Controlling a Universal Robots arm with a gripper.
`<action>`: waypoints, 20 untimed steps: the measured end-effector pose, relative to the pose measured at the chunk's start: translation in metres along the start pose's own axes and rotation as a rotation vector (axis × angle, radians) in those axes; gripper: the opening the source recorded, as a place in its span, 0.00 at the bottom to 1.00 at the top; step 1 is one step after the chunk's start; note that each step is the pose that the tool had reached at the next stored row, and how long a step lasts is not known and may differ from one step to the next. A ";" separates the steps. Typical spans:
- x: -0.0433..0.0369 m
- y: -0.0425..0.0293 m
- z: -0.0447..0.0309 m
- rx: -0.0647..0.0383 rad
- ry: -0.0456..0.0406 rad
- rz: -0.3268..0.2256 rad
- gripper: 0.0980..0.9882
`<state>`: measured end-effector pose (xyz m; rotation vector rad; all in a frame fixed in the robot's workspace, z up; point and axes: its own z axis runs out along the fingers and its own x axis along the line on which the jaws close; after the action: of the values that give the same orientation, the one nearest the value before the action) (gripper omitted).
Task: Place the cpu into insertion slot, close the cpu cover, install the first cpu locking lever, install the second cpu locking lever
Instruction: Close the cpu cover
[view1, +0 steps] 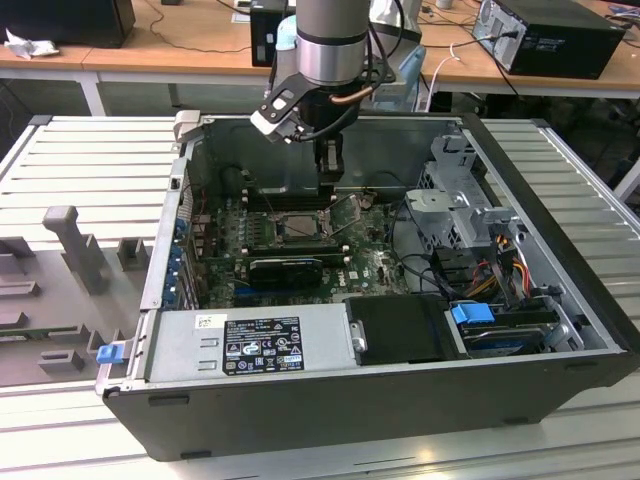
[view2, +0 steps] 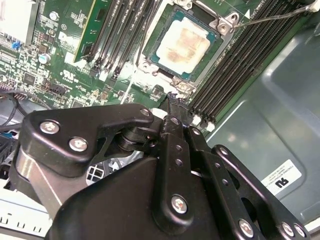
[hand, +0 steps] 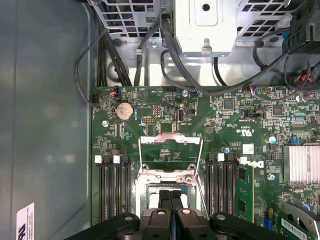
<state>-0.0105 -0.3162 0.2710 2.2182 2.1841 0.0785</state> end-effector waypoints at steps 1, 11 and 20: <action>0.0000 0.0003 0.0000 0.000 0.0001 0.000 0.01; 0.0001 0.0036 0.0002 0.000 0.0000 0.000 0.01; 0.0001 0.0053 0.0003 0.000 0.0001 0.000 0.01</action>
<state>-0.0052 -0.3162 0.2709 2.2183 2.1841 0.0786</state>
